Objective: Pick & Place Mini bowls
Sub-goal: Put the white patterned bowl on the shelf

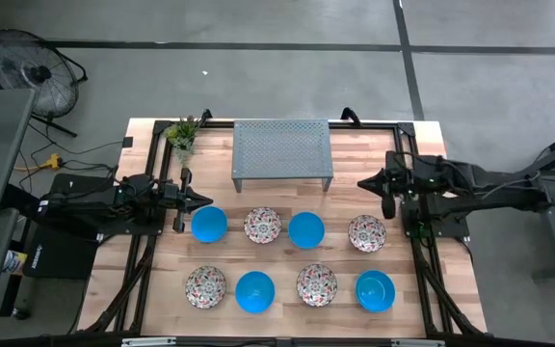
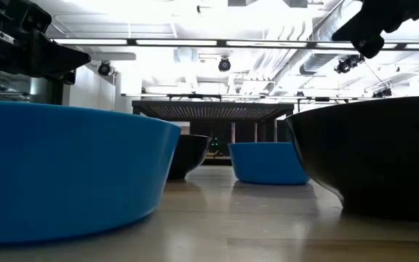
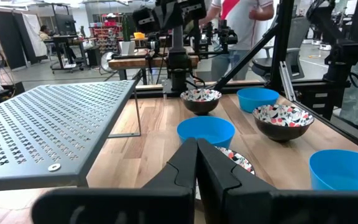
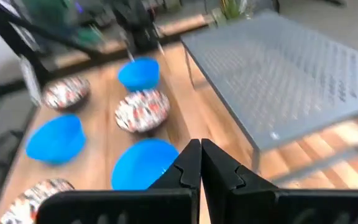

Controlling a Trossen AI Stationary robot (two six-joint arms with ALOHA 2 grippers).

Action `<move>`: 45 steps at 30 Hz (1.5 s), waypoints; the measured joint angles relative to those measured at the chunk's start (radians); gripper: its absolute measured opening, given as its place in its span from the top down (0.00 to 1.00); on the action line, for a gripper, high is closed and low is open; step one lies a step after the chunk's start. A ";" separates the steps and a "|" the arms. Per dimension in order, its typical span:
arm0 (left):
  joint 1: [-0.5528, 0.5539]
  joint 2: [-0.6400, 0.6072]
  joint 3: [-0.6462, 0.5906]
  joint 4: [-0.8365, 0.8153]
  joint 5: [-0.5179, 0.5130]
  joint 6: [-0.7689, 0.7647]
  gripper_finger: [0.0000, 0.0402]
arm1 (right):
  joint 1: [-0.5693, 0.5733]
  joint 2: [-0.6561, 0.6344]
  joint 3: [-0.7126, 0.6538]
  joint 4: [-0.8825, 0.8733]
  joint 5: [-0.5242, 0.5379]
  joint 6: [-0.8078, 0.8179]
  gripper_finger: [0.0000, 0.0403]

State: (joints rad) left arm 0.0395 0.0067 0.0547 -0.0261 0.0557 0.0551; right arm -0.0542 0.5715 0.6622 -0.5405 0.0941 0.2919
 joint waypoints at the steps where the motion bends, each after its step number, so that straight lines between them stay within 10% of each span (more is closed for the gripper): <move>1: 0.000 0.000 0.000 0.000 0.000 0.000 1.00 | -0.006 0.022 0.021 -0.034 -0.011 0.014 1.00; 27: 0.000 0.000 0.000 0.000 0.000 0.000 1.00 | 0.002 0.395 0.159 -0.648 -0.144 0.756 0.99; 45: 0.000 0.000 0.000 0.000 0.000 0.000 1.00 | 0.118 0.595 0.123 -0.715 -0.206 0.967 0.50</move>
State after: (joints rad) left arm 0.0392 0.0068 0.0547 -0.0257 0.0559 0.0551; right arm 0.0640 1.1665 0.7854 -1.2559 -0.1123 1.2591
